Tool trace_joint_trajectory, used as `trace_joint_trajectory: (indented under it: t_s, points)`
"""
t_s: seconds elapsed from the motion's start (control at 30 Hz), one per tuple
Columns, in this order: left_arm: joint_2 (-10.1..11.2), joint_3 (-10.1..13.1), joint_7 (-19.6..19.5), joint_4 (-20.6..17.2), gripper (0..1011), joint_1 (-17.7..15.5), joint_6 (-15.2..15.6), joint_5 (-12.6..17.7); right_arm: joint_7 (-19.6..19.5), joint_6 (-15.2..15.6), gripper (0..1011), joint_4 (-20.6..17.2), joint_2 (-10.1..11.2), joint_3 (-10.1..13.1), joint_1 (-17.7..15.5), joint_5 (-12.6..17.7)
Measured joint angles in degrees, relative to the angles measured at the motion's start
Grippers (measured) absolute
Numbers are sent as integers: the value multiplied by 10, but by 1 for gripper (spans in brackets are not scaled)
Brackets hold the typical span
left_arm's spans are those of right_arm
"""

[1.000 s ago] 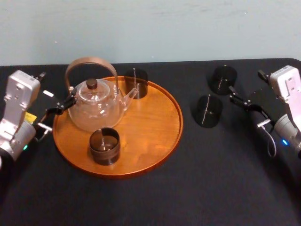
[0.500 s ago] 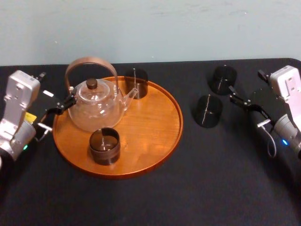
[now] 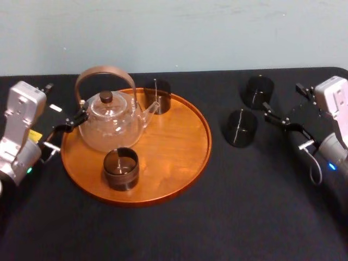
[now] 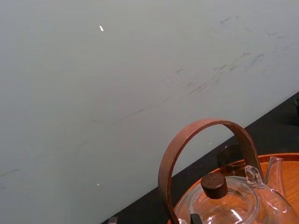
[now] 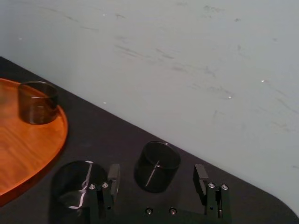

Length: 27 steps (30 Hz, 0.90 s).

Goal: Pick up the glass from the table and place it on the tray.

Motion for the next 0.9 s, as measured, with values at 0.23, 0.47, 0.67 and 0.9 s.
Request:
trace_joint_trajectory:
  t_s: [0.23, 0.47, 0.67, 0.9]
  points:
    - [0, 0, 0, 0, 1009, 0, 0, 0, 26, 10, 1002, -37, 16, 16, -34, 17]
    - [0, 0, 0, 0, 1010, 0, 0, 0, 42, 15, 1002, -73, 29, 29, -73, 23]
    - [0, 0, 0, 0, 1009, 0, 0, 0, 59, 15, 1002, -87, 31, 33, -91, 27]
    - [0, 0, 0, 0, 1009, 0, 0, 0, 84, 21, 1002, -76, 18, 29, -90, 27]
